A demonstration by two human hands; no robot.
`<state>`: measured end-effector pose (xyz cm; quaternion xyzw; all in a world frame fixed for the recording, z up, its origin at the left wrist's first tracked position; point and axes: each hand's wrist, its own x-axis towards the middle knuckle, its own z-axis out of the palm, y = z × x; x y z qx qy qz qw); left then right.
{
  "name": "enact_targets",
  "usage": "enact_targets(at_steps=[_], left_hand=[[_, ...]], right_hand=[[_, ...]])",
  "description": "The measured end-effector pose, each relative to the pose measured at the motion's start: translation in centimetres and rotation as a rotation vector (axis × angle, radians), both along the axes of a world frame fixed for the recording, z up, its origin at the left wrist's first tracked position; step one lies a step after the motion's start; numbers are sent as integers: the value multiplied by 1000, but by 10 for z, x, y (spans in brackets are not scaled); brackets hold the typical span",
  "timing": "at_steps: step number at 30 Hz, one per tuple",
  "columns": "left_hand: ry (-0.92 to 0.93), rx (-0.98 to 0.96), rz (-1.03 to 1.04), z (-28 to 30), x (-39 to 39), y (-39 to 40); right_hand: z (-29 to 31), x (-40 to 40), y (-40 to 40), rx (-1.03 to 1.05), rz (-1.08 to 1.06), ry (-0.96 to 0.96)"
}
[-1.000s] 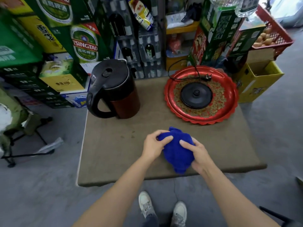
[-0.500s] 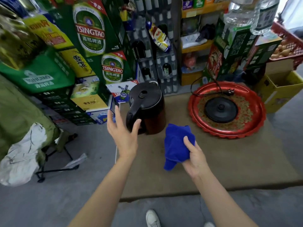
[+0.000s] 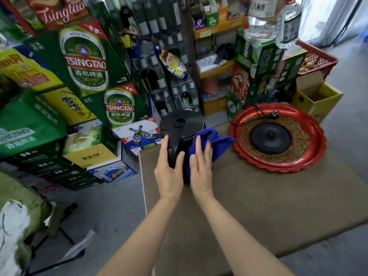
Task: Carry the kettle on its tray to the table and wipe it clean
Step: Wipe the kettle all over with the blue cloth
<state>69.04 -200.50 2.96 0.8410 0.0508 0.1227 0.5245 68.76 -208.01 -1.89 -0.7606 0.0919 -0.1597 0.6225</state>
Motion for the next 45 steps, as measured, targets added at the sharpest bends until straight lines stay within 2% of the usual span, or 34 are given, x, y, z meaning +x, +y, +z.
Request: enact_targets(at_steps=[3,5,8,11,13,16,19,21,22,24,26,31,33,35,38,40,43,45], left_hand=[[-18,10,44,20,24,-6],[-19,3,64,31,35,-6],[-29,-26,101,45,45,4],[-79,-131,109,57,55,20],[-98,-184,95,67,58,23],[-143,-177,66,89,60,16],[-161,-179,82,115,60,17],[-159,-258,102,134,58,22],[-162,-297,111,145,57,24],[-203,-353,120,170,53,24],[-286,-369,126,200,50,22],[-380,-362,67,267,34,23],[-411,-353,41,287,23,21],[-452,-416,33,306,14,20],[-481,-592,75,337,8,20],[-482,-659,99,357,8,20],[-463,-645,67,377,6,20],[-448,-613,38,381,3,21]], right_hand=[[-43,-14,16,-166,121,43],[-53,-17,19,-359,159,53],[-33,12,-7,-719,64,-155],[16,50,-39,-875,39,-345],[37,57,-41,-831,-33,-341],[33,40,-30,-790,-75,-300],[43,31,-36,-911,143,-452],[87,52,-49,-965,223,-586],[116,66,-53,-965,172,-621],[171,86,-54,-828,-10,-606],[198,76,-45,-732,-100,-594],[169,22,-37,-1046,-44,-787],[213,32,-44,-1059,-39,-859],[284,42,-48,-1023,-123,-923],[346,44,-47,-774,-258,-817],[324,27,-36,-705,-277,-736],[256,-1,-24,-887,-167,-823],[278,11,-32,-922,-89,-869]])
